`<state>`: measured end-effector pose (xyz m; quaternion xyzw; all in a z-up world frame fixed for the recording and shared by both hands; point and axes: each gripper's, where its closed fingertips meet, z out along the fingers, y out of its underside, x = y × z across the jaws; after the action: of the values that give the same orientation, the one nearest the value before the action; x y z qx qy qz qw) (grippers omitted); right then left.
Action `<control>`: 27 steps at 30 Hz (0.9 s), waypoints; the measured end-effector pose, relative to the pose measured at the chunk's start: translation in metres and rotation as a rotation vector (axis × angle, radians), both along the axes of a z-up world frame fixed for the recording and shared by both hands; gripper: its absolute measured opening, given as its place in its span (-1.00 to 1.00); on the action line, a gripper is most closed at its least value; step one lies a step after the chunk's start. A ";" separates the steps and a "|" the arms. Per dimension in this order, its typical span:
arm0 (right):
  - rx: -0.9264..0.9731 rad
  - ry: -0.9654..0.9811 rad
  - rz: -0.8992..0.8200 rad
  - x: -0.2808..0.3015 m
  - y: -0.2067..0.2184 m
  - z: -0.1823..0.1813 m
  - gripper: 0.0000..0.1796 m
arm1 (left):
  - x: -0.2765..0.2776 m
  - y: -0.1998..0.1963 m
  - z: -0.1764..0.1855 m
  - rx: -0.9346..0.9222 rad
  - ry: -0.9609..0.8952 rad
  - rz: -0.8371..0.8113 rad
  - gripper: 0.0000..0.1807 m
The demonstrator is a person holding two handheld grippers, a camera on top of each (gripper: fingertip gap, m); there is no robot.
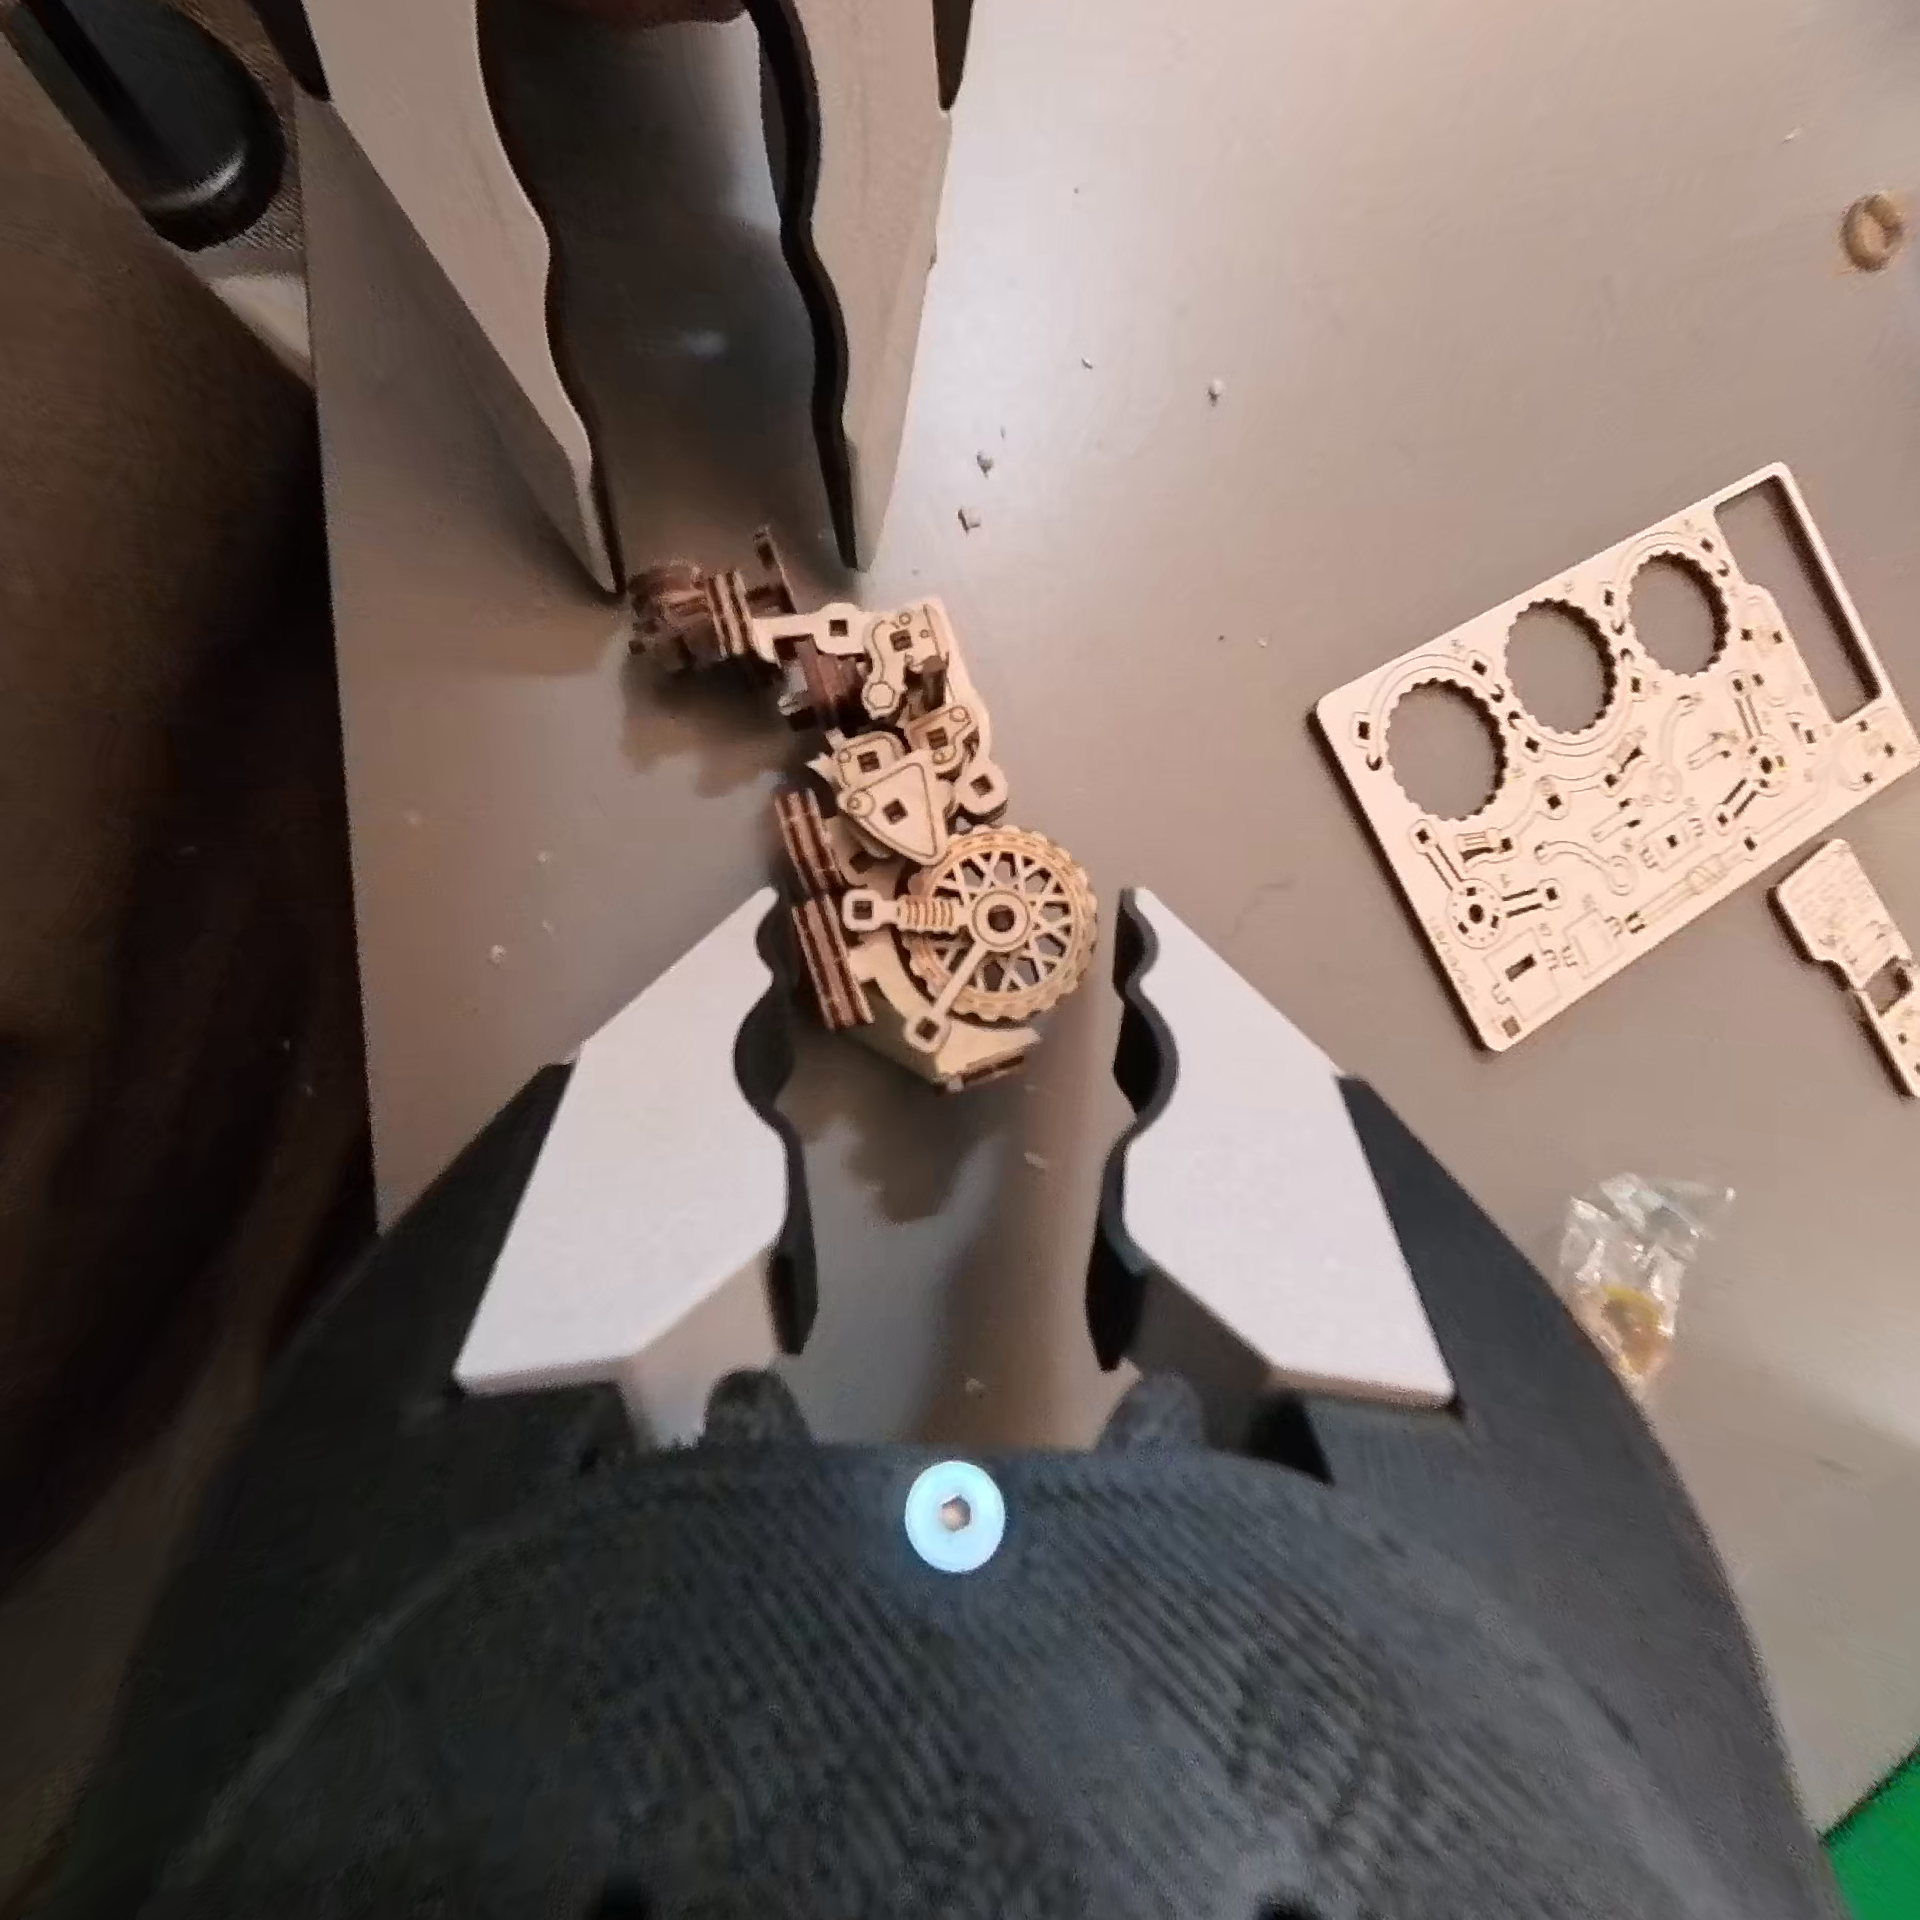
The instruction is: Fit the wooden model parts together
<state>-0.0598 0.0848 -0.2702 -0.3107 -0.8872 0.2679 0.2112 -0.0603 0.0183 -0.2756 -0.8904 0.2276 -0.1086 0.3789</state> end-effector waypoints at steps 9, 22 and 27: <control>0.025 0.024 -0.039 -0.006 0.011 0.001 -0.34 | 0.001 0.000 0.000 -0.001 0.004 -0.004 -0.55; 0.086 0.043 -0.147 -0.008 0.039 0.006 -0.28 | 0.001 0.000 -0.001 0.002 0.014 -0.005 -0.56; 0.002 0.048 -0.190 0.002 0.036 0.020 -0.34 | -0.001 0.002 0.000 0.006 0.018 0.018 -0.57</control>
<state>-0.0583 0.1212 -0.2501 -0.3867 -0.8486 0.2533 0.2574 -0.0614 0.0202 -0.2760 -0.8922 0.2231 -0.0966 0.3805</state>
